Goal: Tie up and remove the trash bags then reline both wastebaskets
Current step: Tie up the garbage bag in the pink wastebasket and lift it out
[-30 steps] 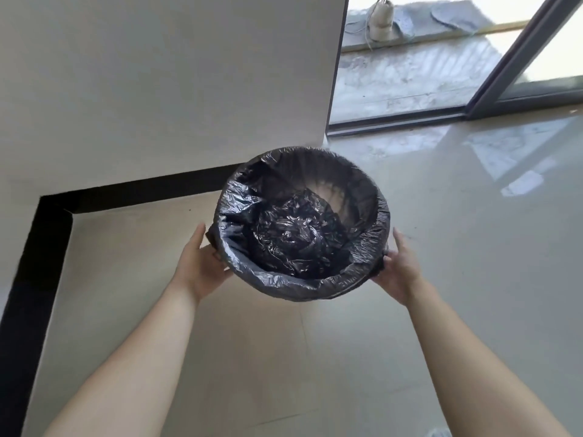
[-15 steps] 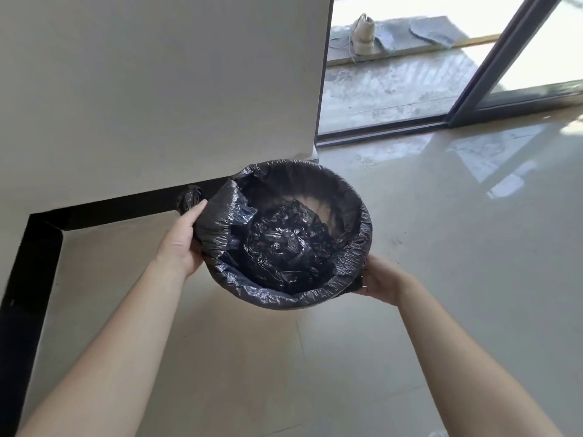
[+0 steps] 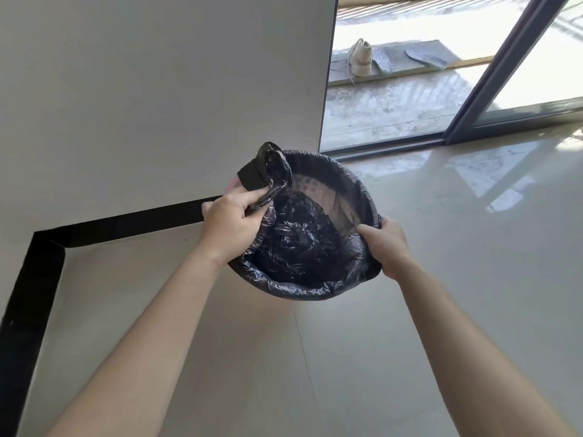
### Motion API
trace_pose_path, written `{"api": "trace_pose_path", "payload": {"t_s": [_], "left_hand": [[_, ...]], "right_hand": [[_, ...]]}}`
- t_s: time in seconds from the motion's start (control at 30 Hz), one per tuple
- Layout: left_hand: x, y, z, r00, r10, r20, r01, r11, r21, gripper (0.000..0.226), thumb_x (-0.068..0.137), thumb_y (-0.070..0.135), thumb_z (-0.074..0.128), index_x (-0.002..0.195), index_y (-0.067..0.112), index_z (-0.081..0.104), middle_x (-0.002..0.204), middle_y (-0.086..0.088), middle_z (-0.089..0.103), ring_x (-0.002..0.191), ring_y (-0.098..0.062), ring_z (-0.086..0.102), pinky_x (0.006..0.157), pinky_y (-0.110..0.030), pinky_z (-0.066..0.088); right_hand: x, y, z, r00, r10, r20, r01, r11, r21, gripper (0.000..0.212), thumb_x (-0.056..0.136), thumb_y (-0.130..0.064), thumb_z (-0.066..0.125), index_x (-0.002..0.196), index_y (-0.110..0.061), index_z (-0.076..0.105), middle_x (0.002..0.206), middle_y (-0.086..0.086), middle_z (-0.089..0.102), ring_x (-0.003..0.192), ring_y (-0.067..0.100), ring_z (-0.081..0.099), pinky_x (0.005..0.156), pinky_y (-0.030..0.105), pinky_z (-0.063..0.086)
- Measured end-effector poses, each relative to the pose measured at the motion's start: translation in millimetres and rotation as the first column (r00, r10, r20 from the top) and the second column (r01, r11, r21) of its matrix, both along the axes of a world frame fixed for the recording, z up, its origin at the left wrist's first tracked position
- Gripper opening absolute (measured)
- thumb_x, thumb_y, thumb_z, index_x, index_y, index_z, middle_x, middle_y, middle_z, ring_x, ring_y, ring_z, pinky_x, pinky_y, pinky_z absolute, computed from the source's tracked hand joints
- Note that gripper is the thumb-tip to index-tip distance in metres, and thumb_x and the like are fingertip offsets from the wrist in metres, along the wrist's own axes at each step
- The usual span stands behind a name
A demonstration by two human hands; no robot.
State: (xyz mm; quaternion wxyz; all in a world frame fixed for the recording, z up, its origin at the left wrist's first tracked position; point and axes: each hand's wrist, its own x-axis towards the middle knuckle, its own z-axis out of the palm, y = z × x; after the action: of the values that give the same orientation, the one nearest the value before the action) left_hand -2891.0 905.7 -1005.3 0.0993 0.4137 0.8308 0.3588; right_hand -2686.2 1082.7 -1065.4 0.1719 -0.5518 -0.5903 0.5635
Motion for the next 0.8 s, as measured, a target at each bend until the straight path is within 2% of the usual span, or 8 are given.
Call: {"api": "trace_pose_path", "payload": {"t_s": [0.1,0.17,0.27,0.33,0.43,0.5,0.67,0.8], "left_hand": [[20,1,19,0.877,-0.167,0.45,0.079,0.975,0.207,0.03,0.096,0.014,0.064,0.122,0.028,0.071,0.111,0.022,0.071,0.107,0.011,0.061,0.099,-0.014,0.043],[39,4,26,0.754,-0.276,0.596,0.136,0.953,0.269,0.03,0.095,0.007,0.063,0.117,0.025,0.072,0.109,0.012,0.075,0.107,-0.002,0.067,0.095,-0.017,0.047],[57,10,34,0.793,-0.347,0.5,0.165,0.913,0.372,0.03,0.093,0.002,0.063,0.118,0.018,0.07,0.108,0.009,0.075,0.107,-0.007,0.068,0.093,-0.016,0.049],[49,11,42,0.824,-0.266,0.501,0.014,0.892,0.451,0.027,0.093,0.003,0.065,0.116,0.017,0.072,0.107,0.008,0.075,0.106,-0.01,0.069,0.095,-0.023,0.052],[24,9,55,0.819,-0.148,0.554,-0.196,0.836,0.513,0.019,0.09,0.006,0.069,0.108,0.013,0.073,0.098,-0.004,0.075,0.092,-0.02,0.07,0.093,-0.041,0.056],[14,9,60,0.851,-0.075,0.519,-0.26,0.799,0.542,0.017,0.088,0.007,0.072,0.105,0.009,0.072,0.093,-0.004,0.073,0.085,-0.017,0.068,0.087,-0.037,0.057],[17,15,65,0.855,0.024,0.518,-0.351,0.761,0.545,0.006,0.089,0.015,0.07,0.094,0.015,0.068,0.081,0.003,0.066,0.073,-0.012,0.06,0.074,-0.034,0.054],[24,21,69,0.811,-0.034,0.584,-0.364,0.752,0.549,0.006,0.091,0.021,0.065,0.09,0.016,0.063,0.086,-0.006,0.062,0.08,-0.02,0.058,0.084,-0.049,0.054]], "right_hand": [[-8,-12,-2,0.997,0.014,0.079,-0.017,0.999,0.044,0.02,0.072,-0.019,0.062,0.09,-0.015,0.07,0.084,0.005,0.074,0.085,0.026,0.071,0.077,0.041,0.061],[-21,-21,4,0.988,0.06,0.14,-0.077,0.99,0.12,0.018,0.076,-0.022,0.061,0.091,-0.016,0.069,0.085,0.003,0.072,0.086,0.025,0.068,0.078,0.039,0.059],[-31,-25,17,0.955,0.11,0.276,-0.178,0.956,0.235,0.037,0.084,-0.048,0.062,0.098,-0.014,0.061,0.089,0.004,0.068,0.087,0.027,0.063,0.078,0.037,0.052],[-25,-20,30,0.952,0.047,0.302,-0.146,0.939,0.312,0.052,0.084,-0.061,0.063,0.104,-0.014,0.054,0.092,0.001,0.064,0.084,0.023,0.061,0.075,0.033,0.047],[-13,0,57,0.98,-0.068,0.187,-0.035,0.867,0.496,0.03,0.091,-0.028,0.065,0.116,-0.014,0.058,0.085,-0.002,0.061,0.077,0.017,0.058,0.077,0.029,0.044],[-12,14,75,0.986,-0.076,0.145,-0.029,0.793,0.608,0.029,0.088,-0.012,0.061,0.116,-0.015,0.065,0.086,0.004,0.065,0.083,0.022,0.063,0.086,0.036,0.05],[-18,26,120,0.996,-0.072,0.059,0.0,0.633,0.774,0.032,0.09,-0.013,0.059,0.12,-0.019,0.068,0.106,0.009,0.065,0.093,0.016,0.058,0.094,0.026,0.045],[-17,29,146,0.944,0.023,-0.328,0.147,0.862,0.485,0.026,0.09,-0.023,0.063,0.115,-0.029,0.067,0.104,0.013,0.071,0.097,0.032,0.07,0.087,0.05,0.058]]}}
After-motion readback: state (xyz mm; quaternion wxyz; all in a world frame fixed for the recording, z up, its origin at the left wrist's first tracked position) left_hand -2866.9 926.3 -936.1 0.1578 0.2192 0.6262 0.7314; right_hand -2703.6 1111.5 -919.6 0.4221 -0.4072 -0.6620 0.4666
